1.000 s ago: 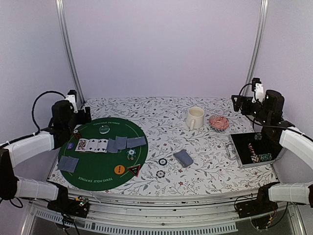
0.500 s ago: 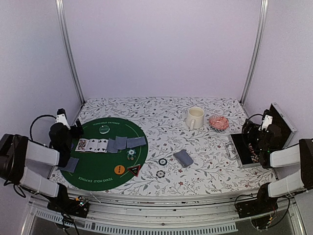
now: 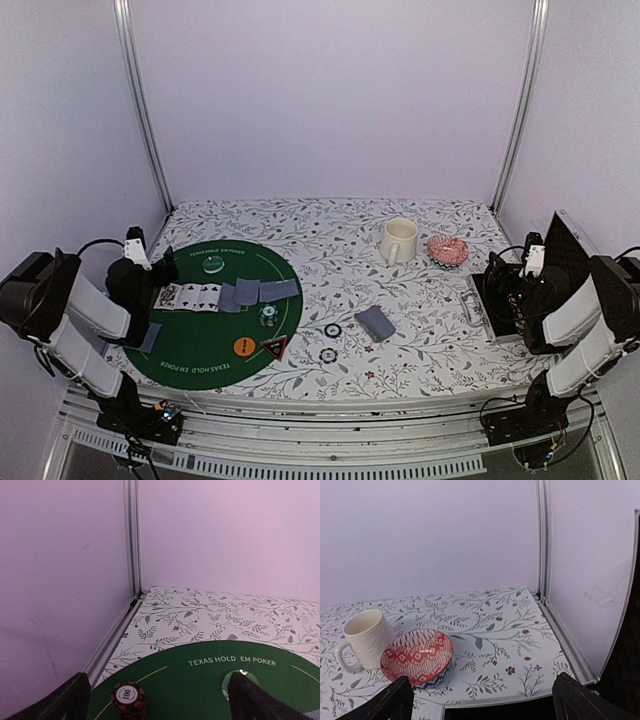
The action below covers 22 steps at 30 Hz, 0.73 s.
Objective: Distribute texas hold em gaming equipment
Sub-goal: Reset both arms
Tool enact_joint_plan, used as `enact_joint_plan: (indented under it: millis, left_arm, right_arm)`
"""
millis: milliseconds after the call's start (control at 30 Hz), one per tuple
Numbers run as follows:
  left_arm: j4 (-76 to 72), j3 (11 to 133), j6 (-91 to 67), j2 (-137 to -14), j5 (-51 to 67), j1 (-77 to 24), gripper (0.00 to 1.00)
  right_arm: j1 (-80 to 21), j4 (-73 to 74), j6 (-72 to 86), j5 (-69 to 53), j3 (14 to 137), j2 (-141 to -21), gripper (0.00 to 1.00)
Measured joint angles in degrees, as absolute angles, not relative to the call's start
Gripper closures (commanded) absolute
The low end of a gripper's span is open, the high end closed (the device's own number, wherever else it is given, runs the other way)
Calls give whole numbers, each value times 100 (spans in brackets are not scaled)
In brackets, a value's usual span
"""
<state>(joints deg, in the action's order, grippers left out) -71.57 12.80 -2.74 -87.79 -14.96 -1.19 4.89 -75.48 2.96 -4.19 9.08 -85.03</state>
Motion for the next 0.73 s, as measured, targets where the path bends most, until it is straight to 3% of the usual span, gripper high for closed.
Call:
enact_joint_plan:
  millis: [733]
  left_arm:
    - [-7435,1275,-86,-8823,-1415,-139,2]
  right_arm:
    - [491,-7470,108,-1090,1280,-8785,1]
